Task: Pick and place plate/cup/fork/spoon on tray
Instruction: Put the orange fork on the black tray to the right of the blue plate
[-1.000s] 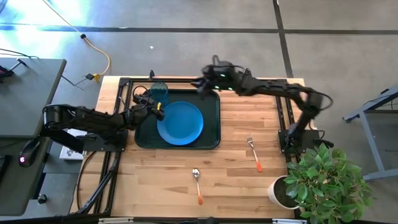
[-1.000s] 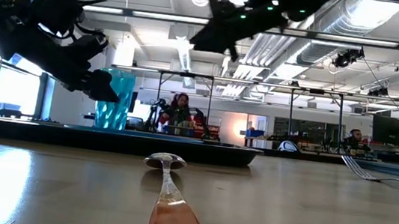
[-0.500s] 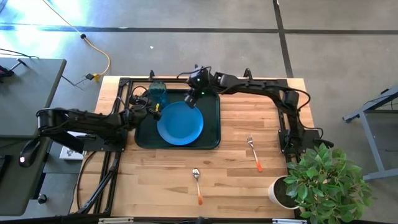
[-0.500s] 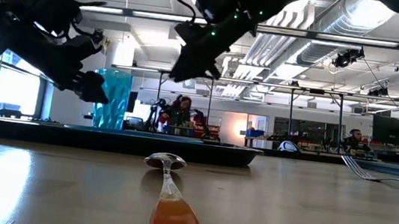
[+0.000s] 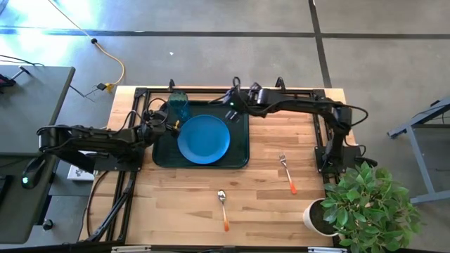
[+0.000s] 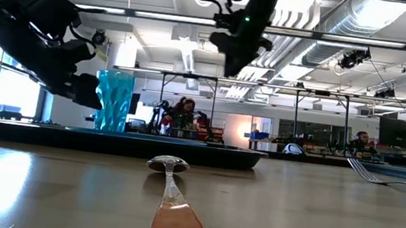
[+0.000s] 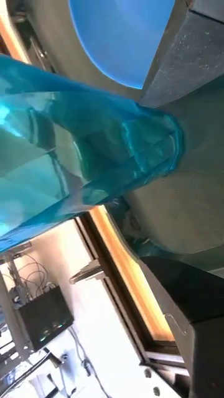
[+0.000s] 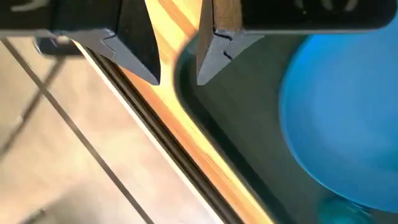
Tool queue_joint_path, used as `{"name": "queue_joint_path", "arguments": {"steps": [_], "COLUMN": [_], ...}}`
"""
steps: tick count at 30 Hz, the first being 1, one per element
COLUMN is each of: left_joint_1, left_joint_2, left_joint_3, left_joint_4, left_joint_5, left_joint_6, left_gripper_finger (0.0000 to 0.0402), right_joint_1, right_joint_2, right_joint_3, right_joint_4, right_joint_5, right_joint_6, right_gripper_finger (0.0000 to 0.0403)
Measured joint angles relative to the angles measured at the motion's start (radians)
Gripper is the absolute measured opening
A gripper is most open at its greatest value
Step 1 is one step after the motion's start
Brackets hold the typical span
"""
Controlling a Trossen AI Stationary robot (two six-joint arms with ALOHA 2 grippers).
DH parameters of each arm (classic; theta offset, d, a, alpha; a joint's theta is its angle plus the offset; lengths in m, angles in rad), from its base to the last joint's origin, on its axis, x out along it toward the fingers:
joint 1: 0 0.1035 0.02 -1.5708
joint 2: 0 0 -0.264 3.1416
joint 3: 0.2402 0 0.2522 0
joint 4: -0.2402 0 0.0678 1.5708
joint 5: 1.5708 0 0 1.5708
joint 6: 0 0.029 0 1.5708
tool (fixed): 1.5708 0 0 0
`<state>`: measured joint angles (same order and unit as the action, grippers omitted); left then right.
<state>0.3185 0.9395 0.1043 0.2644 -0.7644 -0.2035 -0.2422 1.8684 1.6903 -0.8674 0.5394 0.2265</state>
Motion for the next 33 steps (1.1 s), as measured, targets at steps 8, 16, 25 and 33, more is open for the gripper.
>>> {"name": "queue_joint_path", "arguments": {"steps": [8, 16, 25, 33], "left_joint_1": [-0.102, -0.180, -0.302, -0.376], "left_joint_2": [-0.008, -0.015, -0.016, -0.025], "left_joint_3": [0.000, 0.000, 0.000, 0.026], "left_joint_4": [-0.034, -0.018, -0.021, -0.019], "left_joint_5": [-0.093, -0.215, -0.305, -0.314], "left_joint_6": [-0.049, -0.035, -0.107, 0.005], "left_gripper_finger": [0.0400, 0.0395, 0.0347, 0.0264], "right_joint_1": [-0.015, 0.039, 0.234, 0.336], "right_joint_2": [-0.233, -0.418, -0.449, -0.449], "right_joint_3": [-0.386, -0.668, -0.753, -0.749], "right_joint_4": [0.211, 0.294, 0.307, 0.345], "right_joint_5": [-0.002, -0.136, -0.005, -0.085], "right_joint_6": [0.182, 0.404, 0.555, 0.526], "right_gripper_finger": [0.0072, 0.0071, 0.0071, 0.0071]}}
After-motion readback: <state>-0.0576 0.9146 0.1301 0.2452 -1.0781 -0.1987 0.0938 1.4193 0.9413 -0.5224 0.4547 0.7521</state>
